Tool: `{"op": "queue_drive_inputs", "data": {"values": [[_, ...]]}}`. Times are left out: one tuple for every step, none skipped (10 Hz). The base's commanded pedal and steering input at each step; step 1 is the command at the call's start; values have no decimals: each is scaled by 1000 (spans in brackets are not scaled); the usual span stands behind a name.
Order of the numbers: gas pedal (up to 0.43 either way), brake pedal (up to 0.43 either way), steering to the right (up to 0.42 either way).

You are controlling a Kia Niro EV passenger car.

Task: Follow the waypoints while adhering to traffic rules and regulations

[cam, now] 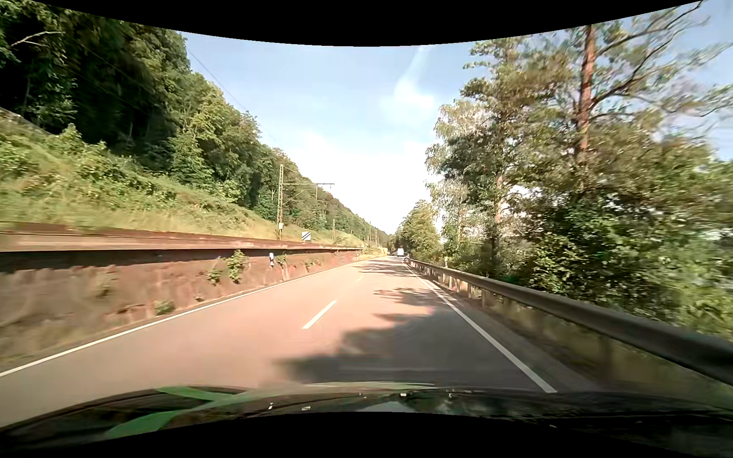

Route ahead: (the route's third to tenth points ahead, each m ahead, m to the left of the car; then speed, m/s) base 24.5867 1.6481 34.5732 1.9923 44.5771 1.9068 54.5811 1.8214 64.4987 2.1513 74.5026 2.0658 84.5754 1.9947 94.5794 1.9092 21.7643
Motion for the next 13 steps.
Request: {"op": "queue_drive_inputs", "data": {"values": [[248,0,5],[248,0,5],[248,0,4],[248,0,4],[260,0,4],[260,0,4],[268,0,4],[268,0,4],[268,0,4],[268,0,4],[268,0,4],[268,0,3],[248,0,3]]}}
